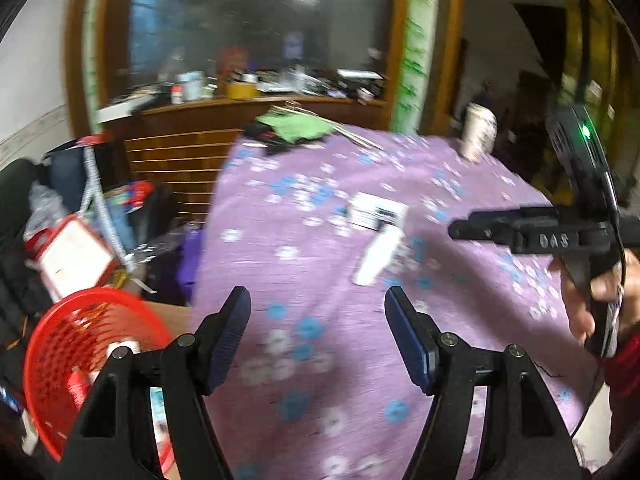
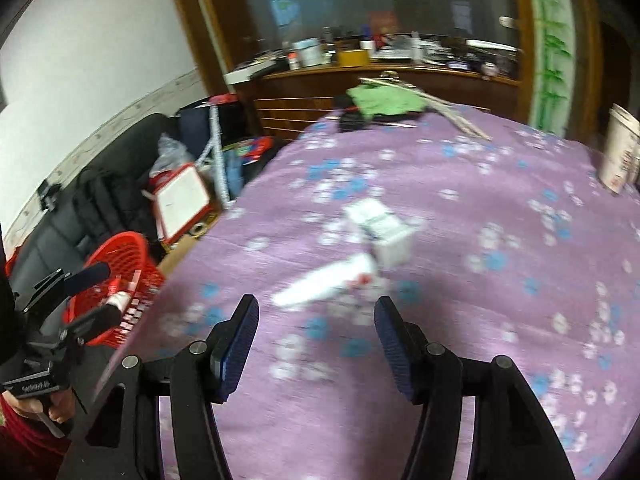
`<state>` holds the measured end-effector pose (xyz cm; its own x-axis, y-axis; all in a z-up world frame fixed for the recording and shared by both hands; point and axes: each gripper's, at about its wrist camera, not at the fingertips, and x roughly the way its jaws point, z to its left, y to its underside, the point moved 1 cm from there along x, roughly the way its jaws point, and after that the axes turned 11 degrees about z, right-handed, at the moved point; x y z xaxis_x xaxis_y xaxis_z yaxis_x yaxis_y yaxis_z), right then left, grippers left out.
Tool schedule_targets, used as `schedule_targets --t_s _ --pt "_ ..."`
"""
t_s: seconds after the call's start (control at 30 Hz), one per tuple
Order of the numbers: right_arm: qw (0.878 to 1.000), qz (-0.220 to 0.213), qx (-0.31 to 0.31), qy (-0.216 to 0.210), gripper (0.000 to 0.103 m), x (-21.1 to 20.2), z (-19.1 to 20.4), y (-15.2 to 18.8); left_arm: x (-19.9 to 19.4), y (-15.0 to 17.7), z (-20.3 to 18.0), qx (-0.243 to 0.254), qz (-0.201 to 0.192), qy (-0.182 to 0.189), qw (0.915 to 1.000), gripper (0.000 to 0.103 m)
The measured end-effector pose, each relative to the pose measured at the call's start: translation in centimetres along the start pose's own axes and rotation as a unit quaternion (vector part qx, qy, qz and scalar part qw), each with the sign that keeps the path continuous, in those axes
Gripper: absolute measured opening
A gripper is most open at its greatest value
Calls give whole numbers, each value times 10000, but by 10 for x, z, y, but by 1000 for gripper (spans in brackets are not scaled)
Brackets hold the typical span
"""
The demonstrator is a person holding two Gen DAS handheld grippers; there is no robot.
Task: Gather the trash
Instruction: 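Move both tools back over the table, then grasp the green-labelled medicine box with the right tool while the left tool approaches the white spray bottle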
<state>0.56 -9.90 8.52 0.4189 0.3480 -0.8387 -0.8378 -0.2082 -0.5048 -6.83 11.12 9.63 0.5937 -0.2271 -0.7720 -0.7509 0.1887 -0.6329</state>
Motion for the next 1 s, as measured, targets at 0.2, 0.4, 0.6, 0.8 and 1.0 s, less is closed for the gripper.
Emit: schedule_targets --t_s 0.2,0.4,0.6,0.8,1.0 --pt "9993 251 -62 271 66 16 -31 -22 30 -21 -34 358 314 313 9984 69" --pt "9984 437 -176 327 66 55 -42 -60 48 -33 -35 336 446 278 9981 69" --pt "9958 756 -348 369 66 103 -37 -89 63 -37 -28 283 618 200 9975 69" --pt "9912 1068 -507 601 48 134 -33 -94 67 -44 -20 275 649 196 9973 69" --pt "9946 927 -58 471 37 121 -52 -83 82 -55 -29 434 742 377 9956 69"
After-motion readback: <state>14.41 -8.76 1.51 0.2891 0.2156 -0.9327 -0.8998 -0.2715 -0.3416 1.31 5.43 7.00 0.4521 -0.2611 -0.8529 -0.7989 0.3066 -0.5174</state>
